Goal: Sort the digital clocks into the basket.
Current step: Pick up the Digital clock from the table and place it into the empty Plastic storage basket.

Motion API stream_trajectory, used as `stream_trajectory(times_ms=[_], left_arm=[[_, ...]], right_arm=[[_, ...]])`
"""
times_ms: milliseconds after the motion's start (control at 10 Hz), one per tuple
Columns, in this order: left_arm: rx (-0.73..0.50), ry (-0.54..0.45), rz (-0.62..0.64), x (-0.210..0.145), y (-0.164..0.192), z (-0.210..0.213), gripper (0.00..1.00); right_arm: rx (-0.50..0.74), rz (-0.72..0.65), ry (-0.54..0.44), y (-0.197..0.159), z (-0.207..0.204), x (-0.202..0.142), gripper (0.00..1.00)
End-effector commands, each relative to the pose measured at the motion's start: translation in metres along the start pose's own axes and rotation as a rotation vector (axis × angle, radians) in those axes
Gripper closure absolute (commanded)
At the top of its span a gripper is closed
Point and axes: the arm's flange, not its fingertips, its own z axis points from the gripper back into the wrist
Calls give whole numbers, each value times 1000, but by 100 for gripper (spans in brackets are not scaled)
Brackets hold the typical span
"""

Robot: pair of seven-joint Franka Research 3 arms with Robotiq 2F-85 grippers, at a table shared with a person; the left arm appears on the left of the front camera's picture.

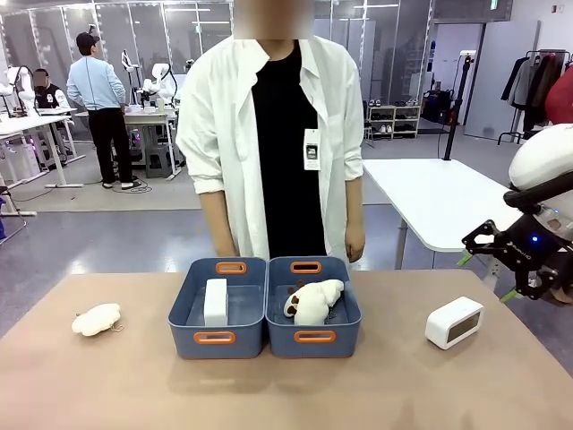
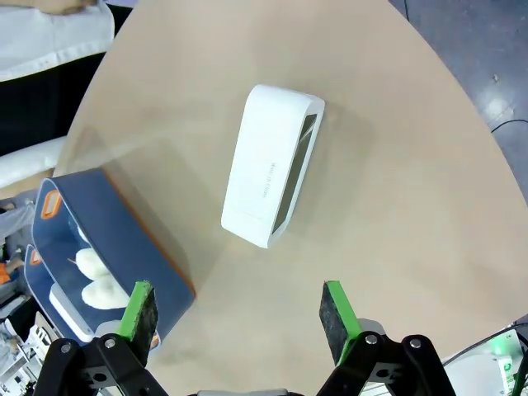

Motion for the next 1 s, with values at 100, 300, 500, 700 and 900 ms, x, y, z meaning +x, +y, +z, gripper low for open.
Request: stream_trajectory(times_ms=[100, 300, 500, 700, 900], left_arm=[[7, 11, -6, -2, -4, 0, 0], [7, 11, -6, -2, -4, 0, 0], [7, 11, -6, -2, -4, 0, 0], [7, 11, -6, -2, -4, 0, 0], [7, 11, -6, -2, -4, 0, 0]], right_arm=[[-78, -78, 77, 24, -24, 18, 0], [-165, -144, 93, 33, -53, 29, 0], [-205, -184, 68, 37, -75, 40, 0], [-242, -209, 61, 40, -99, 53, 0], [-309, -233, 84, 40, -125, 57, 0]])
